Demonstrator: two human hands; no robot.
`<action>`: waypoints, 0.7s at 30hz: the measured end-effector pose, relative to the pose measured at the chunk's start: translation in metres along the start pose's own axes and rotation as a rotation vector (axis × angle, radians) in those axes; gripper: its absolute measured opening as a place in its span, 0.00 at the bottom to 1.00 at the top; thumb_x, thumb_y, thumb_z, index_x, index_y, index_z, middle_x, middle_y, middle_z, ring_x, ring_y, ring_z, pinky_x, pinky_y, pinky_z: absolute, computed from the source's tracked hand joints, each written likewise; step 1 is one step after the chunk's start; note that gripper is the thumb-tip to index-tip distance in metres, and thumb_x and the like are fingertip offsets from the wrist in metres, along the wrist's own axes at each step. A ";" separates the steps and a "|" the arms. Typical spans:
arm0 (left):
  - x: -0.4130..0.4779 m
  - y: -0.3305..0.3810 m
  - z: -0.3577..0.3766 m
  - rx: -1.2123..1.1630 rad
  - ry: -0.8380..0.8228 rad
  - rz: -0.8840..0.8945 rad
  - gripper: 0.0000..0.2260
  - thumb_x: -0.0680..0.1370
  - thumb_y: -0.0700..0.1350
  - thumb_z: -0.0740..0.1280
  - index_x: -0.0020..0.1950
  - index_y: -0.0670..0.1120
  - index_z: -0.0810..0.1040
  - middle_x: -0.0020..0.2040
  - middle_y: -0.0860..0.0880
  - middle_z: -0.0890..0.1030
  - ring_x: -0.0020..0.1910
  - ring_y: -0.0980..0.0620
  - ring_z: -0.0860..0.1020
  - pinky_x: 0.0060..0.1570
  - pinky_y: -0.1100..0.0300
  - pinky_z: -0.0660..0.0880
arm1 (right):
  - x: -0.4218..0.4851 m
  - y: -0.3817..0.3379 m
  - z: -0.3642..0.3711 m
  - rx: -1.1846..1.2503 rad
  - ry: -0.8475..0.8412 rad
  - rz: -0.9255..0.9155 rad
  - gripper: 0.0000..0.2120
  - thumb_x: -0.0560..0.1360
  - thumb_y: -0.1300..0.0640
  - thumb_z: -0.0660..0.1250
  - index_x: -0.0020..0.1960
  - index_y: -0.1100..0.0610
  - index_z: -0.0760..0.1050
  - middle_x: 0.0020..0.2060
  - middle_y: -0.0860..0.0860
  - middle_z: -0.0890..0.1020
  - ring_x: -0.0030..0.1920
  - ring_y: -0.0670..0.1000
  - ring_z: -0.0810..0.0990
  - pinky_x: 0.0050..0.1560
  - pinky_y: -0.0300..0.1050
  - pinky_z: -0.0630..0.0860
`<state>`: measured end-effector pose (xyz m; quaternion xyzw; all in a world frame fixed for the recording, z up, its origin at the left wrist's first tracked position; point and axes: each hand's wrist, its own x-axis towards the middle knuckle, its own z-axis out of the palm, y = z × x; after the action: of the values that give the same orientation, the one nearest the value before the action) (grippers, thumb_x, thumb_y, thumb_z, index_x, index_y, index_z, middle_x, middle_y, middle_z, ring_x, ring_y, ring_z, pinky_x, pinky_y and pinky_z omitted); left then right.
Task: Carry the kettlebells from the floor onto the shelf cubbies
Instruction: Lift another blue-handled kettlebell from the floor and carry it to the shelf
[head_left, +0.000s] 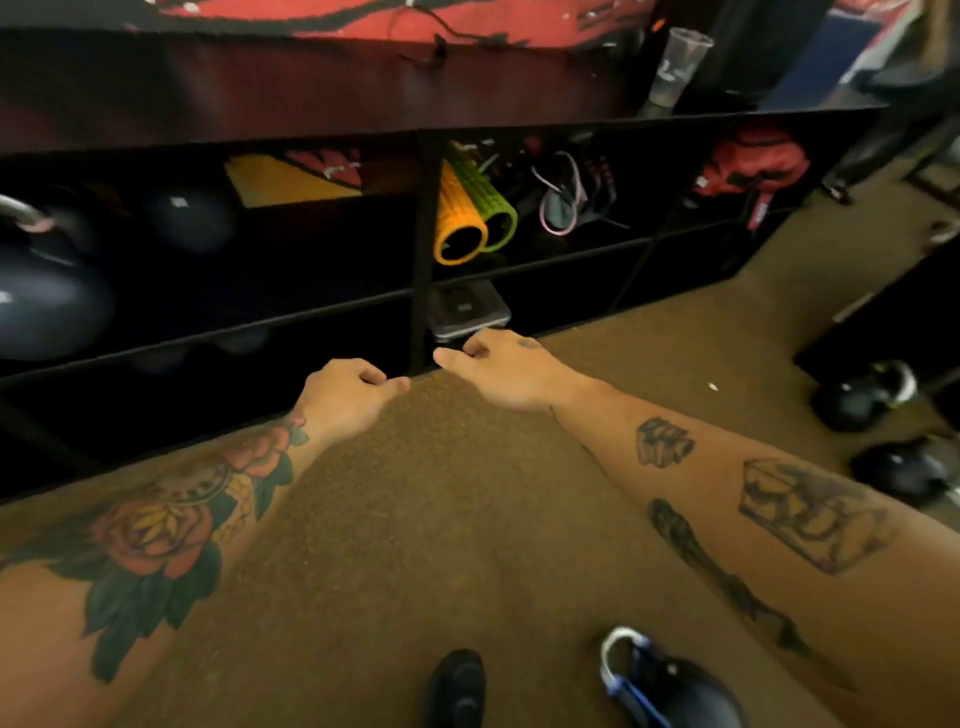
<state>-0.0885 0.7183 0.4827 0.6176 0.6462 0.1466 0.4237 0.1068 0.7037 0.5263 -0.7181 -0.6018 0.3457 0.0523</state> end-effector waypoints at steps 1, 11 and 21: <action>-0.011 0.006 0.022 -0.026 -0.039 -0.009 0.18 0.79 0.59 0.70 0.59 0.46 0.84 0.55 0.47 0.84 0.55 0.45 0.82 0.58 0.51 0.77 | -0.015 0.022 -0.002 -0.015 -0.006 0.037 0.39 0.80 0.29 0.58 0.79 0.57 0.67 0.76 0.55 0.73 0.74 0.58 0.72 0.64 0.50 0.71; -0.081 0.033 0.273 -0.180 -0.255 -0.157 0.17 0.79 0.52 0.72 0.56 0.38 0.83 0.50 0.40 0.86 0.55 0.39 0.83 0.53 0.53 0.76 | -0.095 0.255 0.001 -0.088 -0.149 0.296 0.39 0.82 0.33 0.58 0.80 0.61 0.65 0.79 0.58 0.69 0.79 0.59 0.66 0.74 0.51 0.65; -0.083 -0.016 0.554 -0.198 -0.178 -0.476 0.19 0.79 0.54 0.71 0.38 0.40 0.80 0.50 0.34 0.86 0.54 0.35 0.83 0.57 0.46 0.78 | -0.056 0.515 0.087 -0.105 -0.425 0.285 0.37 0.84 0.35 0.54 0.84 0.58 0.59 0.84 0.56 0.59 0.83 0.59 0.57 0.78 0.51 0.56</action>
<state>0.2943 0.4534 0.1703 0.4145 0.7158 0.0506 0.5597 0.4825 0.4842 0.2322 -0.7084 -0.5094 0.4609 -0.1621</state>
